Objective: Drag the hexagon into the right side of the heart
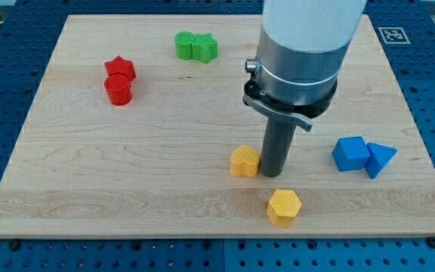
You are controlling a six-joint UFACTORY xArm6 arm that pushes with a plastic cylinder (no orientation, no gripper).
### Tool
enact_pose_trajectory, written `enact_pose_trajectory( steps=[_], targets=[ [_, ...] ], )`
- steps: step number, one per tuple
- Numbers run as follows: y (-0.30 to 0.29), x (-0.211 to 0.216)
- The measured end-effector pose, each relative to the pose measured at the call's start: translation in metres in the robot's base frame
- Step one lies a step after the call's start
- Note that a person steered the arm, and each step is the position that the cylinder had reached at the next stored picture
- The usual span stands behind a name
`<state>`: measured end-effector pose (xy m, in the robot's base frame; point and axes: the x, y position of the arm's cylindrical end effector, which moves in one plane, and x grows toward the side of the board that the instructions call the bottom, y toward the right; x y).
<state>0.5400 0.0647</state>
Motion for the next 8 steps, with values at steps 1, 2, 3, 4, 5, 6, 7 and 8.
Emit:
enact_pose_trajectory(
  steps=[1, 2, 3, 4, 5, 6, 7, 8],
  targets=[
    [-0.003, 0.023],
    [-0.003, 0.026],
    [-0.018, 0.031],
    [-0.045, 0.037],
    [-0.045, 0.076],
    [-0.038, 0.078],
    [0.016, 0.079],
    [0.028, 0.079]
  ],
)
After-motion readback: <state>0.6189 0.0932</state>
